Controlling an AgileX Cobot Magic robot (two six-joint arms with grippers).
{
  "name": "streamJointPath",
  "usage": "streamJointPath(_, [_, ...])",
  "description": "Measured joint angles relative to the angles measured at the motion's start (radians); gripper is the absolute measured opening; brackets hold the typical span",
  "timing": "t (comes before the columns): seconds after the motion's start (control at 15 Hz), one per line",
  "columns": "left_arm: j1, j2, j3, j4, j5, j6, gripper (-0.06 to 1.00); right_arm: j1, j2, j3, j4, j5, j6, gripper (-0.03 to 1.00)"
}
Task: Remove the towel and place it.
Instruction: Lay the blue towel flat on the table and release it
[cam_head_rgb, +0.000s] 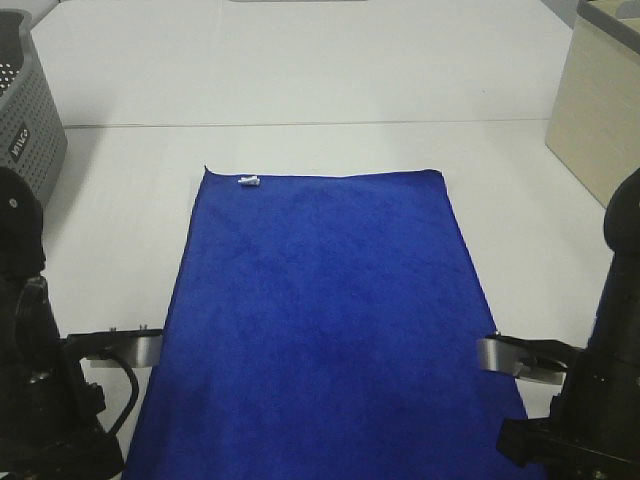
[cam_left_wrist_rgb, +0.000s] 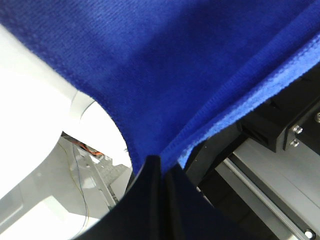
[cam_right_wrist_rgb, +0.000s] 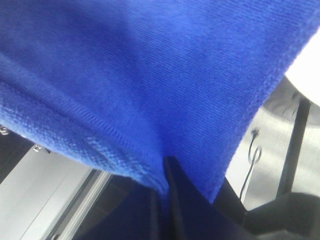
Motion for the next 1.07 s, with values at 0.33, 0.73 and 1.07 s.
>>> streamJointPath(0.33, [0.000,0.069,0.000,-0.003,-0.032,0.007,0.00,-0.001,0.103,0.001,0.031,-0.036,-0.048,0.02])
streamJointPath(0.73, [0.000,0.069,0.000,-0.004,-0.028,0.007,0.00,-0.004,0.103,0.002,0.032,-0.037,-0.048,0.02])
streamJointPath(1.07, [0.000,0.069,0.000,-0.012,-0.002,0.007,0.00,-0.004,0.103,0.002,0.032,-0.026,-0.048,0.02])
